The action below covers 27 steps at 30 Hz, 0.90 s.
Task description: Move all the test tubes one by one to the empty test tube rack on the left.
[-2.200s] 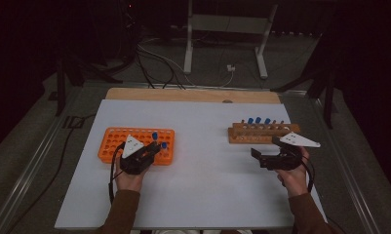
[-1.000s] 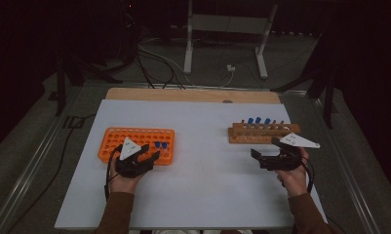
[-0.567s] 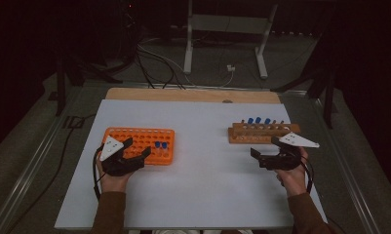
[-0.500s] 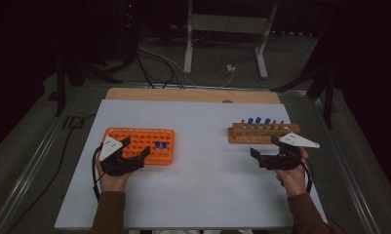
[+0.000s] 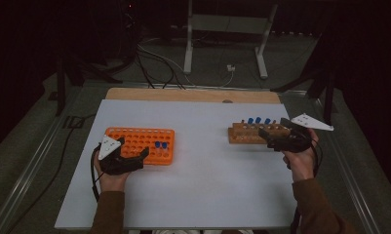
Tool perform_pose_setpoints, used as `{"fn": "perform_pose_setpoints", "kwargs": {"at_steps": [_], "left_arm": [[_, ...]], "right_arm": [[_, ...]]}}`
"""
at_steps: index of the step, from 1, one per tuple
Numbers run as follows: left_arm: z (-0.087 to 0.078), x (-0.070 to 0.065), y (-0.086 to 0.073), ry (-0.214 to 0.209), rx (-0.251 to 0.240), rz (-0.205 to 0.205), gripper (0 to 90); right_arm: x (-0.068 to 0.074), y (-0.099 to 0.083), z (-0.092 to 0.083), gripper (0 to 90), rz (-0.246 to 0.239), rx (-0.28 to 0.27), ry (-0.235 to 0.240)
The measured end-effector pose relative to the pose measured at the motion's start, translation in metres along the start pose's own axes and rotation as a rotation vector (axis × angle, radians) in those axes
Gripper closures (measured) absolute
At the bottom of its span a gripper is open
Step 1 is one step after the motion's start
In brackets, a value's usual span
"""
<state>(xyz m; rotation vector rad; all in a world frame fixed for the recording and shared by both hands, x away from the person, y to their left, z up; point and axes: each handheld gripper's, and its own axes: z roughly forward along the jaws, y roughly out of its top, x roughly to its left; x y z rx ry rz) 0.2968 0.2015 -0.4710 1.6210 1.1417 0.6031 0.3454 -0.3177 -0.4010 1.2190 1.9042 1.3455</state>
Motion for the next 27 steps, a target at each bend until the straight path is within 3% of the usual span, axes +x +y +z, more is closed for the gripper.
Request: {"fn": "perform_pose_setpoints", "kwargs": {"at_steps": [4,11,12,14,17,24,27], "left_arm": [[-0.001,0.001,-0.001,-0.001,-0.005,-0.011,0.8],[0.001,0.001,-0.002,0.000,0.002,-0.009,0.8],[0.001,0.001,-0.002,0.001,0.008,-0.006,0.8],[0.003,0.000,-0.003,0.002,0.011,-0.007,0.8],[0.004,-0.001,-0.003,0.001,0.013,-0.005,0.8],[0.006,-0.002,-0.004,-0.008,0.027,-0.004,0.8],[0.007,-0.004,-0.005,-0.012,0.031,0.003,0.8]], "right_arm": [[-0.012,0.002,0.014,4.7,0.009,0.022,-0.035],[-0.032,-0.007,0.037,16.1,0.050,0.109,-0.082],[-0.034,-0.009,0.039,21.1,0.056,0.122,-0.095],[-0.039,-0.012,0.041,40.8,0.058,0.140,-0.096],[-0.043,-0.016,0.045,54.7,0.052,0.155,-0.086],[-0.043,-0.020,0.057,73.9,0.048,0.174,-0.070],[-0.041,-0.022,0.062,75.0,0.047,0.170,-0.081]]}}
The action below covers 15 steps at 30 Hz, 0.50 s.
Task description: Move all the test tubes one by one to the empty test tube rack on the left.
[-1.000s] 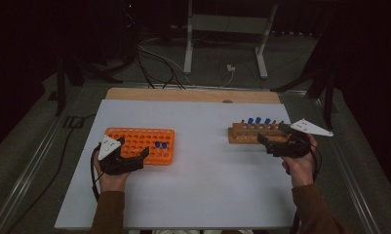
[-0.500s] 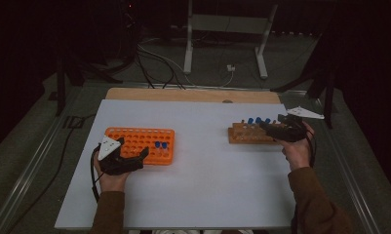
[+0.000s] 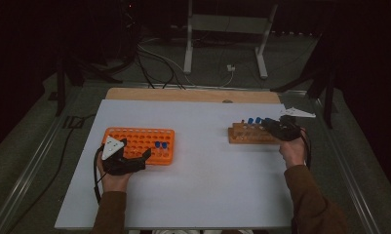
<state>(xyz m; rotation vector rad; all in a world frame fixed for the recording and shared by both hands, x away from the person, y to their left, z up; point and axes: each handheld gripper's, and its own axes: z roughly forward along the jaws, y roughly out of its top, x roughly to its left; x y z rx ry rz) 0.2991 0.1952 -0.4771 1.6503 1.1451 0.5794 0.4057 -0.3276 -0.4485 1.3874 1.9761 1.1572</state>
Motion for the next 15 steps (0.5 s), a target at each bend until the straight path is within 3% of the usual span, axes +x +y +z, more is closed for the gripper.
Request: {"fn": "perform_pose_setpoints", "kwargs": {"at_steps": [6,12,15], "left_arm": [[0.0008,-0.0009,-0.0003,-0.001,0.002,0.001,0.8],[0.0014,-0.0016,-0.0005,-0.002,0.005,0.001,0.8],[0.0017,-0.0018,-0.0006,-0.004,0.006,0.003,0.8]], "right_arm": [[0.0076,-0.0010,0.0044,74.4,-0.043,0.023,-0.021],[0.0083,-0.0035,0.0073,76.0,-0.038,0.037,-0.041],[0.0069,-0.0034,0.0066,76.2,-0.022,0.035,-0.029]]}}
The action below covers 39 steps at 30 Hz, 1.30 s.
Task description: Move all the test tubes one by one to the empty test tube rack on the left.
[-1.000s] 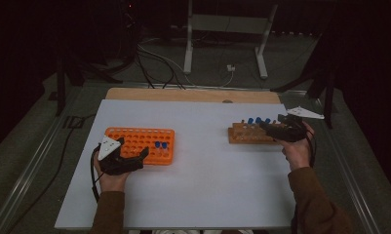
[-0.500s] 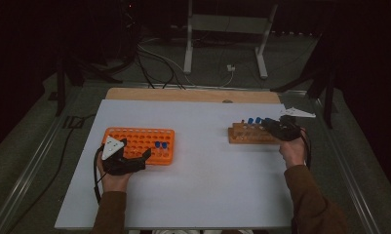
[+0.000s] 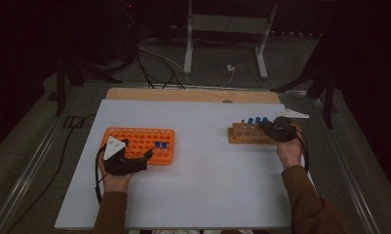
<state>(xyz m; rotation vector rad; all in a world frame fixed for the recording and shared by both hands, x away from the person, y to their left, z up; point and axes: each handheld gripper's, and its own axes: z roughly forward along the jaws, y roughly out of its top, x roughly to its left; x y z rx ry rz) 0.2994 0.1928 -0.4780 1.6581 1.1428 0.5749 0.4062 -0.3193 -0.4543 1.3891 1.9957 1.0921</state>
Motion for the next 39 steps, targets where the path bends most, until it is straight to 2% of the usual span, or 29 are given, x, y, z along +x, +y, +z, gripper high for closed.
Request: {"fn": "perform_pose_setpoints", "kwargs": {"at_steps": [2,12,22,30,35,39], "left_arm": [[0.000,0.000,0.000,-0.001,0.000,0.002,0.8],[0.001,-0.002,0.000,-0.006,0.004,0.010,0.8],[0.002,-0.002,-0.001,-0.007,0.003,0.007,0.8],[0.002,-0.003,-0.001,-0.012,0.002,0.009,0.8],[0.003,-0.003,-0.001,-0.011,0.003,0.011,0.8],[0.002,-0.003,-0.001,-0.009,0.000,0.009,0.8]], "right_arm": [[-0.001,0.000,-0.001,76.2,0.011,-0.007,0.008],[0.000,0.008,-0.012,76.2,-0.010,-0.030,0.005],[-0.002,0.020,-0.029,76.3,-0.007,-0.061,-0.001],[0.001,0.033,-0.044,76.3,-0.029,-0.086,0.003],[0.003,0.041,-0.053,76.3,-0.023,-0.102,0.018],[0.006,0.044,-0.058,76.3,-0.042,-0.105,0.026]]}}
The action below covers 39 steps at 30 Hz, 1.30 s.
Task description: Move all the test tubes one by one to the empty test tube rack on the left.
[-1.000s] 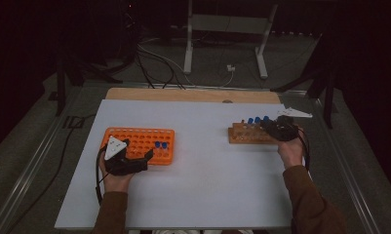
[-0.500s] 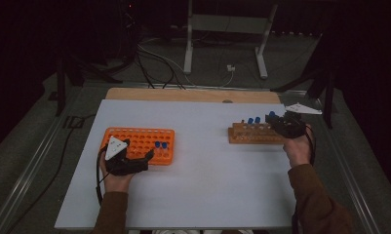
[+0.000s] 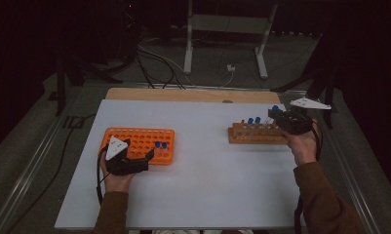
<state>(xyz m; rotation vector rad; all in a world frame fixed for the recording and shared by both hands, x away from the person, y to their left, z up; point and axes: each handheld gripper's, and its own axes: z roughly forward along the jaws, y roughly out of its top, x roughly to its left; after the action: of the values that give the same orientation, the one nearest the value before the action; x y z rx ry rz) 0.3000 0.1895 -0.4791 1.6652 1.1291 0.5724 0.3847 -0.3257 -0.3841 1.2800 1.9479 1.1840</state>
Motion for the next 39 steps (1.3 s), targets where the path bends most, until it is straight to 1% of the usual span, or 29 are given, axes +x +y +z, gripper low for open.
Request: {"fn": "perform_pose_setpoints", "kwargs": {"at_steps": [5,9,19,26,32,39], "left_arm": [[0.001,0.001,-0.001,-0.002,0.008,0.007,0.8],[0.001,0.002,-0.001,0.000,0.002,0.002,0.8],[0.000,0.002,0.000,0.002,-0.006,-0.004,0.8],[-0.002,0.003,0.002,0.005,-0.024,-0.021,0.8],[-0.002,0.004,0.003,0.019,-0.027,-0.023,0.8],[-0.004,0.003,0.005,0.025,-0.043,-0.029,0.8]], "right_arm": [[0.005,0.002,-0.001,76.3,-0.002,0.003,0.025],[0.010,0.004,-0.002,76.3,0.003,-0.005,0.047],[0.028,0.006,0.000,76.3,-0.012,-0.002,0.106],[0.043,0.008,0.004,76.3,-0.018,0.005,0.152],[0.056,0.009,0.007,76.3,-0.044,0.013,0.193],[0.072,0.010,0.009,76.2,-0.064,0.015,0.230]]}}
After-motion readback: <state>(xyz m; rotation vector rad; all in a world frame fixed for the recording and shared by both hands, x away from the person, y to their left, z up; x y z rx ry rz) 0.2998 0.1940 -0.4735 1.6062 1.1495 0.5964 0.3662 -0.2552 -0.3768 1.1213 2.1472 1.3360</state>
